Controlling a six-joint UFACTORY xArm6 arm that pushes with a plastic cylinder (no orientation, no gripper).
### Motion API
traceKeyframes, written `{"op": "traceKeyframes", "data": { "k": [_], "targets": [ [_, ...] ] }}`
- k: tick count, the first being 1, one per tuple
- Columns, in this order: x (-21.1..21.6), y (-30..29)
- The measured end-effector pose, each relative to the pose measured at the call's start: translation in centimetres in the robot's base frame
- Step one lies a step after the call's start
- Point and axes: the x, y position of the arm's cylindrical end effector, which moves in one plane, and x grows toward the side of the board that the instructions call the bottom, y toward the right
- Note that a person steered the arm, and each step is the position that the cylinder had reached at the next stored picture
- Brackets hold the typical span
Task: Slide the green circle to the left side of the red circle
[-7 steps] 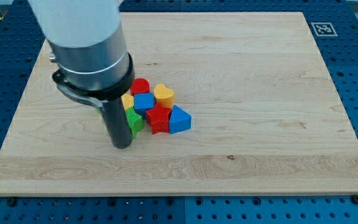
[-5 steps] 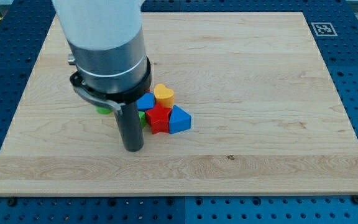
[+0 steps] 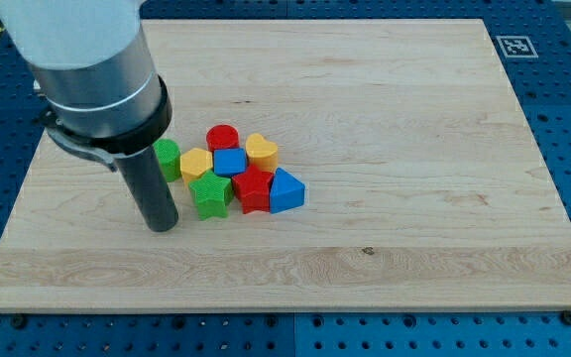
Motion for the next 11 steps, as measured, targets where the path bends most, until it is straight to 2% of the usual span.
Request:
{"op": "traceKeyframes", "data": {
  "k": [3,6,9,11],
  "targets": [
    [-2.1,-1.4],
    [-6.7,-0.5],
    [-7.3,-3.6],
    [-10.8,-3.6]
  ]
}}
